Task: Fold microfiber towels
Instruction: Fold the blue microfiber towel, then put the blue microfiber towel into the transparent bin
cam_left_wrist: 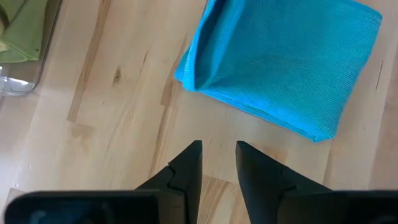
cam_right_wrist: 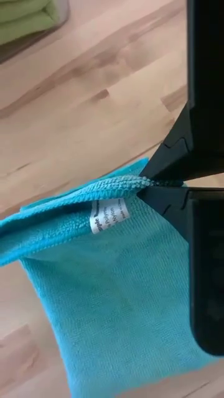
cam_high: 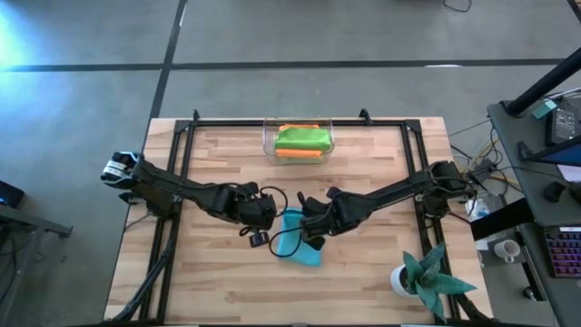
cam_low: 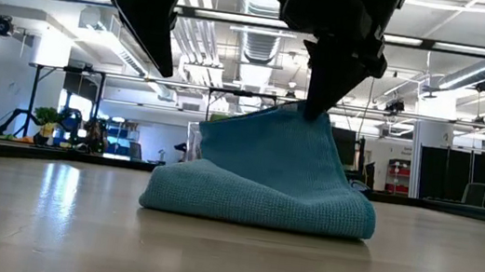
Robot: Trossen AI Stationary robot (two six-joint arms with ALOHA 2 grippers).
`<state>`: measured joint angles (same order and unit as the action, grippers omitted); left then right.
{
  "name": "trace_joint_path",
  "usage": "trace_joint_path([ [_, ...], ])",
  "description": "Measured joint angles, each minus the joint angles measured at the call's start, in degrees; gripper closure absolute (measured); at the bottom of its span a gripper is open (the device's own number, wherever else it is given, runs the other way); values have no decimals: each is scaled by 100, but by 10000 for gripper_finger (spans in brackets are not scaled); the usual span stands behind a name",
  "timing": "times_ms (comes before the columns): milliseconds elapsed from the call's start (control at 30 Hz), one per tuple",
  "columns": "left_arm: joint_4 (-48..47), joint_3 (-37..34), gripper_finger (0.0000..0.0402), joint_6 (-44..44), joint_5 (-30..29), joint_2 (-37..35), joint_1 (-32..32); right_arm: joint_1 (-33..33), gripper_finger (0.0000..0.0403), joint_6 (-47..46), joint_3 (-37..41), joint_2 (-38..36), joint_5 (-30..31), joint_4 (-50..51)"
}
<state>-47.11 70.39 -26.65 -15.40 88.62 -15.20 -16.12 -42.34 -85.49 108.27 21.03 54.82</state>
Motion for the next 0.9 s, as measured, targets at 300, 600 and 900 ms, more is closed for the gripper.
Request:
trace_joint_path([
  [300, -2, -2, 319, 4, 1, 2, 0, 124, 380, 117, 68, 61, -37, -36],
  [600, -2, -2, 319, 9, 0, 4, 0, 194, 300, 121, 68, 45, 5, -64],
  [900, -1, -2, 319, 9, 9, 4, 0, 111, 290, -14, 33, -372, -40, 258],
])
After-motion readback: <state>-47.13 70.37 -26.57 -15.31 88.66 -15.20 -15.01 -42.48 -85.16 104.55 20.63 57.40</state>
